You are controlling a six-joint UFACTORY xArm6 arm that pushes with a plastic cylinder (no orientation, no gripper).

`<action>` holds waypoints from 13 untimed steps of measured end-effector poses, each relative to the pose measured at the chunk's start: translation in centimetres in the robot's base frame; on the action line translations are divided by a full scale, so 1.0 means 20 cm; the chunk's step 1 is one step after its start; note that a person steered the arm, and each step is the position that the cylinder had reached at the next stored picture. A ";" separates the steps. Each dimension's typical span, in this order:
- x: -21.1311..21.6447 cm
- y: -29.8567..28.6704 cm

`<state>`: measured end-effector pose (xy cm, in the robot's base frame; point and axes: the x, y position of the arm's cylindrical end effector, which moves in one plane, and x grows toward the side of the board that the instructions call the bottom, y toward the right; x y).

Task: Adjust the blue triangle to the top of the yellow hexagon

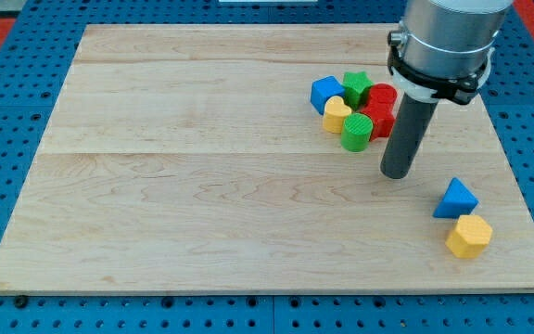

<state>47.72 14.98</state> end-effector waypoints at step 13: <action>0.15 0.19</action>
